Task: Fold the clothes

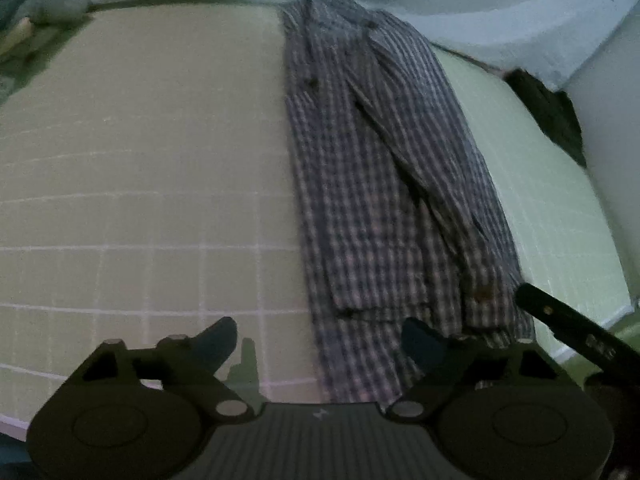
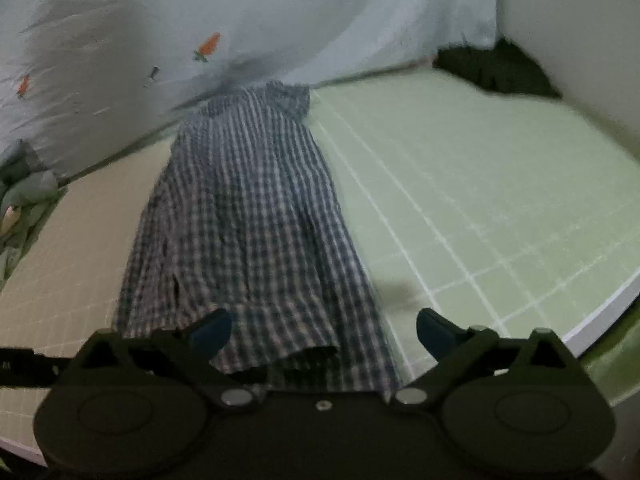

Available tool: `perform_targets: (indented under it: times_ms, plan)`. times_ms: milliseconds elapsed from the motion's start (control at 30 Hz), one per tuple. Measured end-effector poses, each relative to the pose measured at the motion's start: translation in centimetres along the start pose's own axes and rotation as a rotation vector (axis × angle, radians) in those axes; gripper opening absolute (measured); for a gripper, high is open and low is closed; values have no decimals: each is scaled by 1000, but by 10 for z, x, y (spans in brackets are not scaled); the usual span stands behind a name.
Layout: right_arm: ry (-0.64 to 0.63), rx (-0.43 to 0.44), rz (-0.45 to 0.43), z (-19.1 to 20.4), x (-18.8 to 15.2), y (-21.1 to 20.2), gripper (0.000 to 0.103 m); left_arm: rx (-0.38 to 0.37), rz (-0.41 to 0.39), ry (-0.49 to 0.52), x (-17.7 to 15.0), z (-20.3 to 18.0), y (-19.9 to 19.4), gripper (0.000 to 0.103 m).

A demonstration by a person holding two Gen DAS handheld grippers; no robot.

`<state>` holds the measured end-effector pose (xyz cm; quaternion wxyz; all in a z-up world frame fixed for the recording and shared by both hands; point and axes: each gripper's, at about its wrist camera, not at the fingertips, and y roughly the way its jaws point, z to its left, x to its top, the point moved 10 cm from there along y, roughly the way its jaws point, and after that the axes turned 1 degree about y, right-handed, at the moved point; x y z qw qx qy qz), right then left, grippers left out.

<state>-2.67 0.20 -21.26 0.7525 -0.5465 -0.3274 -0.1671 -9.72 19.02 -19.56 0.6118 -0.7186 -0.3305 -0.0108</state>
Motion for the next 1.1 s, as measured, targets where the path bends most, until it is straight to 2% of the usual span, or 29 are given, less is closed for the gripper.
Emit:
perform_targets:
  times_ms: [67, 200, 400, 567, 733, 767, 833, 867, 900, 933, 967, 1000, 1033, 1067, 1100]
  plan:
    - [14, 8, 34, -7, -5, 12, 103, 26, 21, 28, -3, -5, 7, 84]
    - [-20, 20, 99, -8, -10, 29, 103, 49, 46, 10, -5, -12, 14, 84]
    - [-107, 30, 132, -5, -7, 45, 103, 105, 77, 7, -10, -19, 27, 85]
    - [-191, 34, 151, -1, -5, 56, 103, 159, 71, 20, -11, -23, 30, 86]
    - [-236, 23, 165, 0, -6, 59, 103, 172, 63, 30, -12, -29, 31, 83]
    - [-243, 22, 168, 0, -6, 59, 103, 164, 53, 37, -12, -32, 31, 80]
    - [-255, 30, 177, 2, -6, 59, 103, 150, 36, 64, -11, -40, 29, 54]
    - [-269, 46, 183, 5, -6, 59, 101, 145, 32, 80, -11, -44, 29, 46]
    - [-286, 63, 185, 8, -7, 57, 98, 144, 31, 99, -11, -48, 29, 32]
    - [-310, 84, 183, 12, -9, 53, 89, 147, 36, 119, -11, -50, 29, 14]
    - [-335, 106, 180, 15, -10, 49, 75, 140, 44, 125, -12, -52, 29, 7]
    - [-360, 127, 178, 19, -10, 45, 64, 119, 56, 113, -14, -51, 26, 6]
    - [-386, 143, 178, 23, -11, 41, 34, 98, 68, 101, -16, -50, 24, 4]
    - [-413, 159, 178, 26, -12, 37, 18, 76, 80, 88, -18, -50, 22, 4]
    - [-436, 171, 182, 28, -13, 34, 14, 55, 92, 76, -20, -49, 20, 4]
